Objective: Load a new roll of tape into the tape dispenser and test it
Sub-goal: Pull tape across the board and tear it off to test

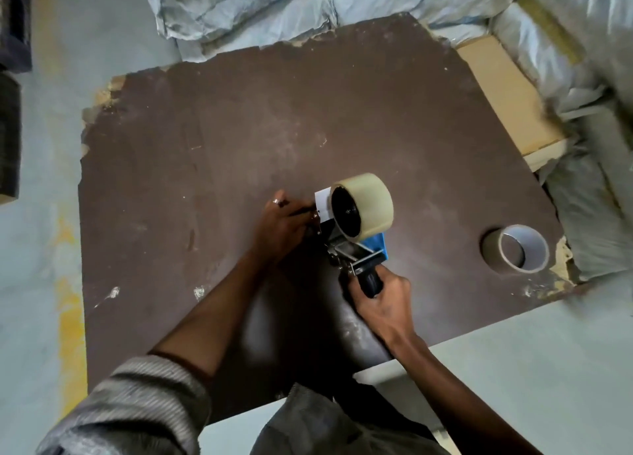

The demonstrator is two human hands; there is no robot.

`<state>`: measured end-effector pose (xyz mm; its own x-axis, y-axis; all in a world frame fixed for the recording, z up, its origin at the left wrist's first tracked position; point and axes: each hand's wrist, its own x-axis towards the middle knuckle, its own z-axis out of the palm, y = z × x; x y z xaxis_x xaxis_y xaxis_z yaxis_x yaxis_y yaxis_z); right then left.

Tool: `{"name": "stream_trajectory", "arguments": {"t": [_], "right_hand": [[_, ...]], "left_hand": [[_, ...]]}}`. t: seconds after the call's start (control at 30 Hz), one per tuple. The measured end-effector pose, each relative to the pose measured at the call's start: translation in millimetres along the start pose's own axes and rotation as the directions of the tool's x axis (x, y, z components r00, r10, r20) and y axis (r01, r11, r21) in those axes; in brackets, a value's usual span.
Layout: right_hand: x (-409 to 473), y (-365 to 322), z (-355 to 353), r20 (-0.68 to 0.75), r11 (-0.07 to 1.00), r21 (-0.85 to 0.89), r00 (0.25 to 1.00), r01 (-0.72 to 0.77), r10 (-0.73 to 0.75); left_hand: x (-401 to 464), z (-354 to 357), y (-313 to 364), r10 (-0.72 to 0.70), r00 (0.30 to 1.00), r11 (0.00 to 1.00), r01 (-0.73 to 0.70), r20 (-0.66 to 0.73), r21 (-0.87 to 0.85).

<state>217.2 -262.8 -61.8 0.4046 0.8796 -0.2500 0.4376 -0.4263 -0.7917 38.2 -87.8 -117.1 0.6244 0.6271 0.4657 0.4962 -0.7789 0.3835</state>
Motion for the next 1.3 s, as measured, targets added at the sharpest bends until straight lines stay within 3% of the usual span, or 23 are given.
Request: {"name": "stream_trajectory", "arguments": {"t": [0.1, 0.3, 0.43, 0.53, 0.73, 0.93, 1.3], "right_hand": [[-4, 2, 8, -0.022, 1.0, -0.001, 1.0, 0.0, 0.0], [-10, 9, 11, -0.017, 0.999, 0.013, 0.999, -0.04, 0.041], [-13, 12, 12, 0.0, 1.0, -0.017, 1.0, -0.005, 0.005], [-15, 13, 15, 0.024, 0.999, -0.047, 1.0, 0.004, -0.002], [-12, 10, 18, 0.122, 0.994, -0.101, 0.991, -0.036, 0.048], [-8, 9, 15, 0.143, 0.983, -0.183, 0.99, 0.015, 0.011], [-25, 25, 5, 0.172, 0.966, -0.255, 0.982, -0.028, 0.074]], "left_hand": [[2, 1, -2, 0.054, 0.998, 0.997, -0.052, -0.021, 0.059], [-5, 8, -8, 0.07, 0.991, 0.991, -0.082, 0.117, 0.107], [-15, -7, -1, -0.001, 0.934, 0.962, -0.097, 0.357, 0.256], [-26, -17, 7, -0.149, 0.886, 0.948, 0.002, 0.439, 0.317], [-34, -18, 17, -0.347, 0.817, 0.902, 0.155, 0.46, 0.404], [-36, -16, 18, -0.383, 0.807, 0.872, 0.156, 0.449, 0.463], [-35, -18, 27, -0.409, 0.792, 0.855, 0.16, 0.453, 0.493]]}}
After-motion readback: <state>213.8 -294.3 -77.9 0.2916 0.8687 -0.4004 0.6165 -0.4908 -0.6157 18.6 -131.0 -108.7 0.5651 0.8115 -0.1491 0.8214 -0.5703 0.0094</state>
